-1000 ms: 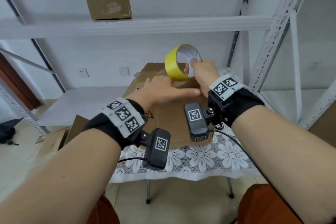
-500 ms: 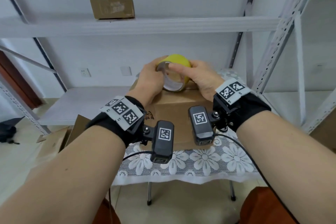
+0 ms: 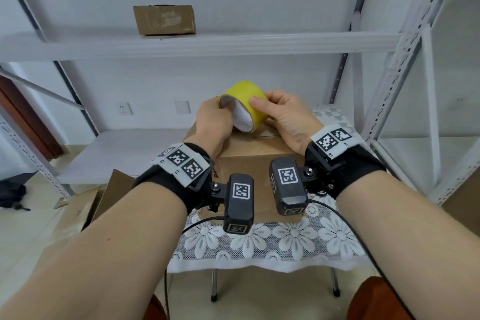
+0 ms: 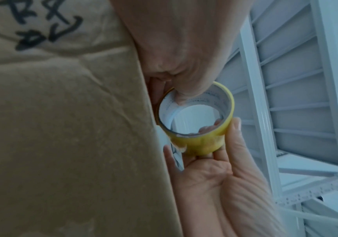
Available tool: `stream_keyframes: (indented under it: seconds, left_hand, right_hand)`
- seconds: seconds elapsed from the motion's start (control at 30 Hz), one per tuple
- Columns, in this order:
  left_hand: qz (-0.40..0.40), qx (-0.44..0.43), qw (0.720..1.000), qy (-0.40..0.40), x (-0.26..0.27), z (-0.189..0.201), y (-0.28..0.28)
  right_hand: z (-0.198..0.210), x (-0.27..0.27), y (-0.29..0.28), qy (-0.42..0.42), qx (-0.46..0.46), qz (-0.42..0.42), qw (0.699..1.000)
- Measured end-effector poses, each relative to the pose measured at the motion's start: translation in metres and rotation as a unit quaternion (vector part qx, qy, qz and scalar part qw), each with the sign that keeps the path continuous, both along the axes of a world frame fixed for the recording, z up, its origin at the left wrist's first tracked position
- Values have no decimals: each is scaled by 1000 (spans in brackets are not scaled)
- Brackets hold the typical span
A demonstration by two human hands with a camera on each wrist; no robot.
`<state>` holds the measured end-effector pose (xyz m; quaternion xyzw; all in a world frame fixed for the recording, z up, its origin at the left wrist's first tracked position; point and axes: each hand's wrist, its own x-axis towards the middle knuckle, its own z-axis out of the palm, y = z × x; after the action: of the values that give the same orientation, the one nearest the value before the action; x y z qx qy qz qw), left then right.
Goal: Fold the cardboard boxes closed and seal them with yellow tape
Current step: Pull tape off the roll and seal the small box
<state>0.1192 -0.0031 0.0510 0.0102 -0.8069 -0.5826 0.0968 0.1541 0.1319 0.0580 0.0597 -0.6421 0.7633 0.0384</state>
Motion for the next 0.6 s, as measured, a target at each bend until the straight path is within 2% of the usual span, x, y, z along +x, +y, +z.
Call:
stream_keyframes:
  seconds: [0.33, 0.5, 0.6]
  left_hand:
    - [-26, -17, 999, -34, 0, 3, 2]
    - [-23, -56, 998, -1, 0, -1, 3]
    - [-26, -15, 999, 12, 2, -2, 2]
  right_hand:
    - [0, 5, 0, -23, -24, 46, 998]
    - [2, 4, 1, -32, -38, 30, 998]
    - [3, 5, 2, -37, -38, 27, 998]
